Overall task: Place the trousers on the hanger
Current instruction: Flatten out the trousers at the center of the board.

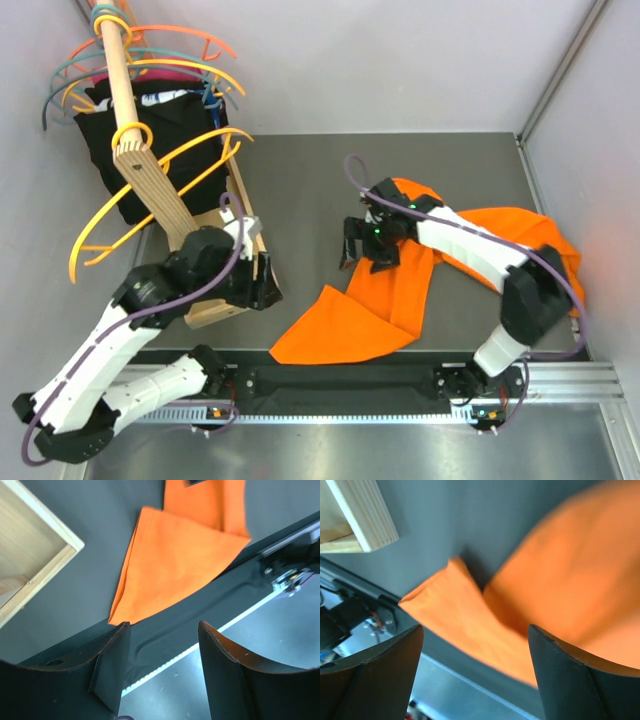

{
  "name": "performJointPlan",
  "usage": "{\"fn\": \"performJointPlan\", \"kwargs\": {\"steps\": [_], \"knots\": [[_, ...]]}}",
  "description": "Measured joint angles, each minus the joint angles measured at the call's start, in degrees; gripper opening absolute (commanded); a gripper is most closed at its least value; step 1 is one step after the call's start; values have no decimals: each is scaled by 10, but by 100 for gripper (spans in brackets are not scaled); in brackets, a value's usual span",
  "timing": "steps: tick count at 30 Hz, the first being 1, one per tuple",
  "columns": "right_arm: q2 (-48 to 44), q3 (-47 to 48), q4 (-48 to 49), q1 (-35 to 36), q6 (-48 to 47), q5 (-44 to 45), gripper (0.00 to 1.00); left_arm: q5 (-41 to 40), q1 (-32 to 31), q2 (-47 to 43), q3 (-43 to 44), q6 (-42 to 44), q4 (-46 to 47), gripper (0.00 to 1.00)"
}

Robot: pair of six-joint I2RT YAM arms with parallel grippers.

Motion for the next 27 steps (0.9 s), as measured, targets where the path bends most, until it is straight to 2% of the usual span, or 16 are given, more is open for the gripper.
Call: {"fn": "performJointPlan", "kwargs": {"steps": [3, 7, 10, 14, 17, 18, 21, 24, 27], "knots": [[87, 49, 23, 9, -57, -17, 83, -10, 0, -26, 16, -12, -3, 62], [158, 81, 51, 25, -101, -45, 80, -30, 0, -40, 30, -25, -16, 62], [193, 96, 61, 43, -121, -66, 70, -49, 0, -43, 39, -32, -28, 62], [226, 99, 71, 69, -134, -87, 63, -66, 0, -43, 50, -36, -37, 62], [232, 90, 76, 92, -141, -94, 47, -74, 0, -43, 53, -40, -37, 62], [232, 84, 79, 98, -142, -97, 35, -76, 0, -43, 53, -42, -37, 62], [232, 71, 82, 106, -144, -99, 11, -77, 0, -43, 53, -44, -37, 60], [229, 77, 73, 106, -142, -90, 0, -77, 0, -41, 53, -44, -37, 59], [216, 115, 32, 102, -142, -68, 0, -77, 0, -30, 56, -44, -37, 58]]}}
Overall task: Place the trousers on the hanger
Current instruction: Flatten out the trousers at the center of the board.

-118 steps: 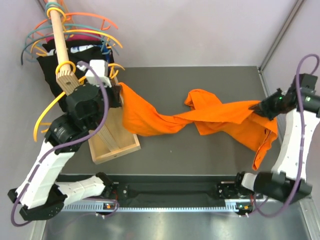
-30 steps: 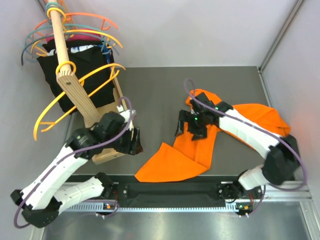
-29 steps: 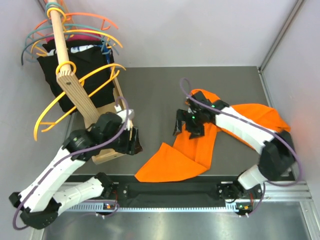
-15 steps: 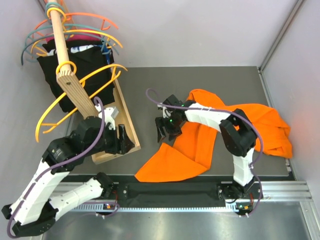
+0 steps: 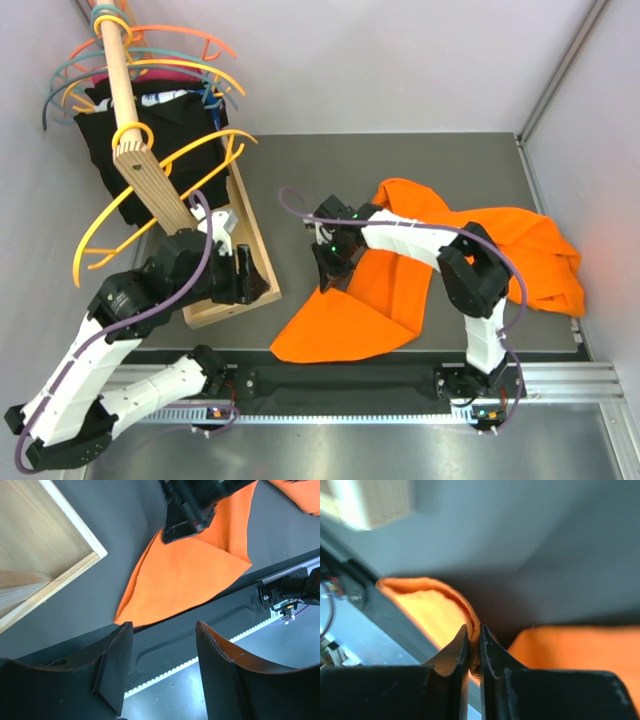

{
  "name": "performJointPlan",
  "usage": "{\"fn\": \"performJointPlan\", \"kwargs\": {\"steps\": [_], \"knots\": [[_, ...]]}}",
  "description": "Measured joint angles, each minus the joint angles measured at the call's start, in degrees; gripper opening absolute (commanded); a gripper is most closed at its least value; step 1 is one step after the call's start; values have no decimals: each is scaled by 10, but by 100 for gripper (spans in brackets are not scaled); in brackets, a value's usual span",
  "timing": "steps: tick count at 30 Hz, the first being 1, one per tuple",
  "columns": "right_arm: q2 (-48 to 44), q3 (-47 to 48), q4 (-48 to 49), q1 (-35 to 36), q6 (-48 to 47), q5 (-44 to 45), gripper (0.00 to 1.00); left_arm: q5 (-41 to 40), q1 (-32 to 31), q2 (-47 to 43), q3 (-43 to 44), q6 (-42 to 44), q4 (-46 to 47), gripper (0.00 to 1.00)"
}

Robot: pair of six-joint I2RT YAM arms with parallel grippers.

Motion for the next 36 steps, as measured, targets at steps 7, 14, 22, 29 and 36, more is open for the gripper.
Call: {"fn": "performJointPlan", "kwargs": {"steps": [7, 14, 22, 29, 36], "knots": [[-179, 76, -80, 10, -21, 89, 0, 3, 0, 28, 6, 9, 19, 58], [-442, -109, -65, 96, 28, 93, 12, 2, 0, 40, 6, 18, 37, 57], [-370, -324, -2, 270, 148, -2, 54, 1, 0, 57, 7, 19, 31, 57], [-416, -339, 21, 249, 185, -3, 69, -4, 0, 54, -13, -10, 7, 54], [-497, -355, 40, 54, 220, 61, 62, 17, 0, 28, -62, -43, -1, 52]]}}
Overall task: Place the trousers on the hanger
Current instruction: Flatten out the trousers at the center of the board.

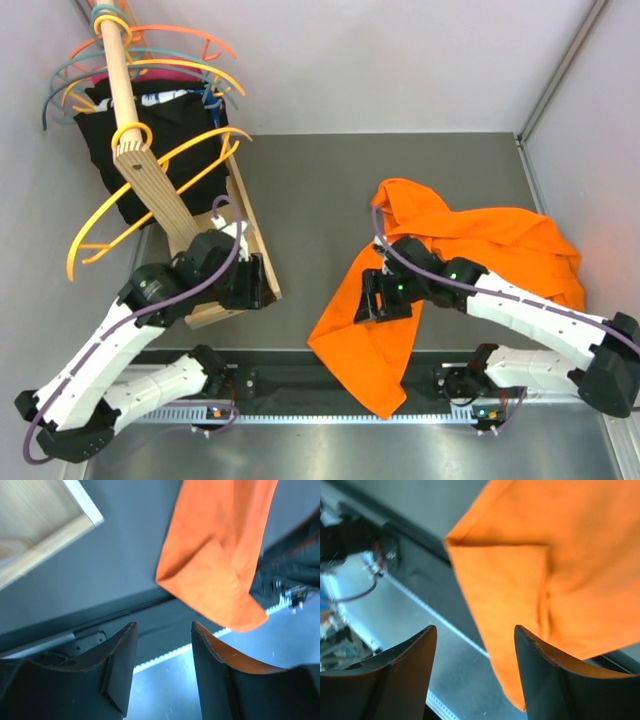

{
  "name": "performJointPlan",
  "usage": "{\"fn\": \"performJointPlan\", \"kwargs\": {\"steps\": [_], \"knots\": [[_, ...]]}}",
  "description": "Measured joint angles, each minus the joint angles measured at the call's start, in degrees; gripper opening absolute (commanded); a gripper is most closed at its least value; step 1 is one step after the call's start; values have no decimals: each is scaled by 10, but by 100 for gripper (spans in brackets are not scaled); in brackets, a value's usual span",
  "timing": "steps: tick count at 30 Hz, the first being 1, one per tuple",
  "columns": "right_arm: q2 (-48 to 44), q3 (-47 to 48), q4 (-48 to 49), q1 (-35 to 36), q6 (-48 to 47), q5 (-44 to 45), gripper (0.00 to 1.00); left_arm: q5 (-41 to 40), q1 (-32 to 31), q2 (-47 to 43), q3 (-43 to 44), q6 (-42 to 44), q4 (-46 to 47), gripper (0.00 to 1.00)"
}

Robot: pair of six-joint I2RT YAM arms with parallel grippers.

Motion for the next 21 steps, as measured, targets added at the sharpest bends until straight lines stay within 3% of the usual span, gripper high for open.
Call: {"fn": "performJointPlan", "kwargs": {"steps": [3, 7, 14, 21], "knots": [[25, -1, -10, -32, 7, 28, 59, 41, 0, 31, -14, -2, 2, 47], [42, 11, -77, -86, 26, 94, 64, 70, -30, 157, -21, -13, 22, 50], [37, 110, -202, -291, 12, 202, 70, -17, -195, 457, 174, -36, 32, 50], [1, 190, -239, -412, -77, 225, 70, -45, -252, 589, 218, -34, 60, 50]]}}
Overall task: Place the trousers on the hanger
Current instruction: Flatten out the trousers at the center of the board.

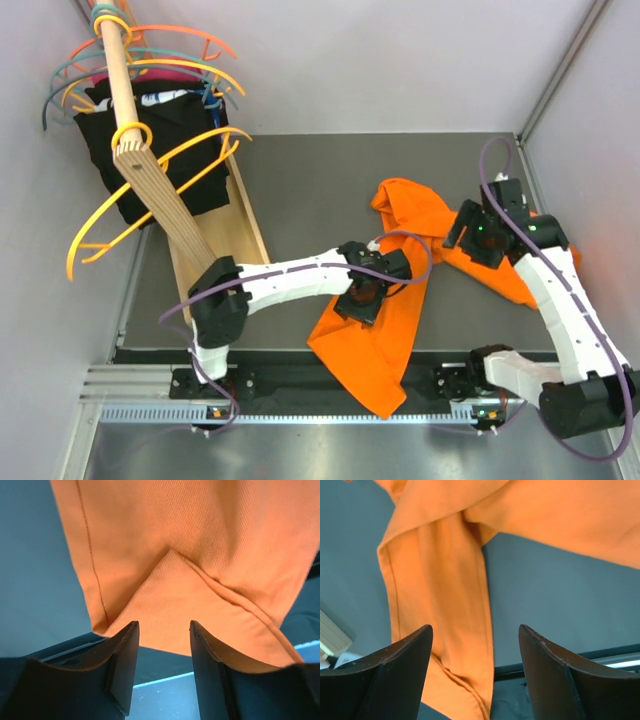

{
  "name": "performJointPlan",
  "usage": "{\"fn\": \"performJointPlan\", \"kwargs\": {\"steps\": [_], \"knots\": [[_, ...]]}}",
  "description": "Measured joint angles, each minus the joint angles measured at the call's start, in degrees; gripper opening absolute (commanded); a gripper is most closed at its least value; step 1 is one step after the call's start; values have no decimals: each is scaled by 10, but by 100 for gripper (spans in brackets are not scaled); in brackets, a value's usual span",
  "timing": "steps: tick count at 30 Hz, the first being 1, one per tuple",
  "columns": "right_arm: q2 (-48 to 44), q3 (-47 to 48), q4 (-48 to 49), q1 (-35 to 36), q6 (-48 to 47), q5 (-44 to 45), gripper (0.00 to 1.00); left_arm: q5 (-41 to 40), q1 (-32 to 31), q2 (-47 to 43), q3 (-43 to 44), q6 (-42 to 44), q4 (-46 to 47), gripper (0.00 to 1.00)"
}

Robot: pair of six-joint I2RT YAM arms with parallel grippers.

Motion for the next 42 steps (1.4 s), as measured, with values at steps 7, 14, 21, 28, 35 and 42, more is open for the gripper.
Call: {"fn": "performJointPlan", "kwargs": {"steps": [7, 14, 21, 28, 35, 42], "knots": [[-62, -36, -12, -52, -43, -26, 70, 0, 1, 104, 64, 3, 3, 53], [-88, -51, -22, -70, -72, -53, 70, 0, 2, 120, 60, -3, 32, 52], [-92, -53, -21, -88, -97, -70, 70, -2, 2, 120, -4, -27, 65, 50], [-98, -70, -21, -91, -104, -97, 70, -6, 1, 115, -12, -44, 82, 6], [-95, -70, -23, -91, -113, -106, 71, -73, 1, 98, 0, -44, 42, 0], [-36, -15, -30, -91, -113, -113, 75, -163, 12, 41, 135, -1, -54, 0]]}}
